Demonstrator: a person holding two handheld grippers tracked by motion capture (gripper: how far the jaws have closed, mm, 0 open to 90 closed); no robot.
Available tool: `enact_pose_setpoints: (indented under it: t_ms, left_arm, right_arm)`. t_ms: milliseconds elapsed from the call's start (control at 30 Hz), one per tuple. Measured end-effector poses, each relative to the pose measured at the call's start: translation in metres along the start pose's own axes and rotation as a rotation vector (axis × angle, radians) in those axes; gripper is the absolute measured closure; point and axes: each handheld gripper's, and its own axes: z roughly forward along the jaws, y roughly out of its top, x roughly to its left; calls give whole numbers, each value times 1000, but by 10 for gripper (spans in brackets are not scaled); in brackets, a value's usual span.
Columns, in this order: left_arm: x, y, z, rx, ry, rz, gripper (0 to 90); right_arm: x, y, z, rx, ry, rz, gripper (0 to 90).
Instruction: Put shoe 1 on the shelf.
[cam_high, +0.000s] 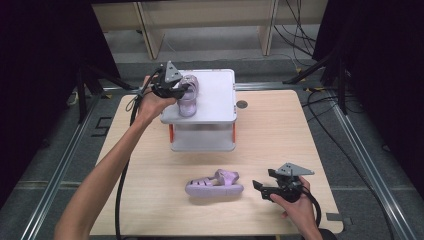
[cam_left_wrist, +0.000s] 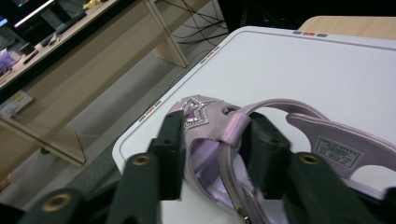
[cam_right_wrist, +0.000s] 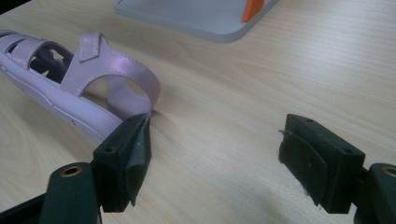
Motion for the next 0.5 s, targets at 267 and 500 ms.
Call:
enact_pose_setpoints:
  t_ms: [267,500]
  left_arm:
    - [4,-4,-28,-49,-18,-144,351]
    - [-2,-26,-77,-104,-10,-218,281]
  right_arm:
    - [3,0,0,-2,7,40,250]
    - [1,1,-1,-3,0,11,251]
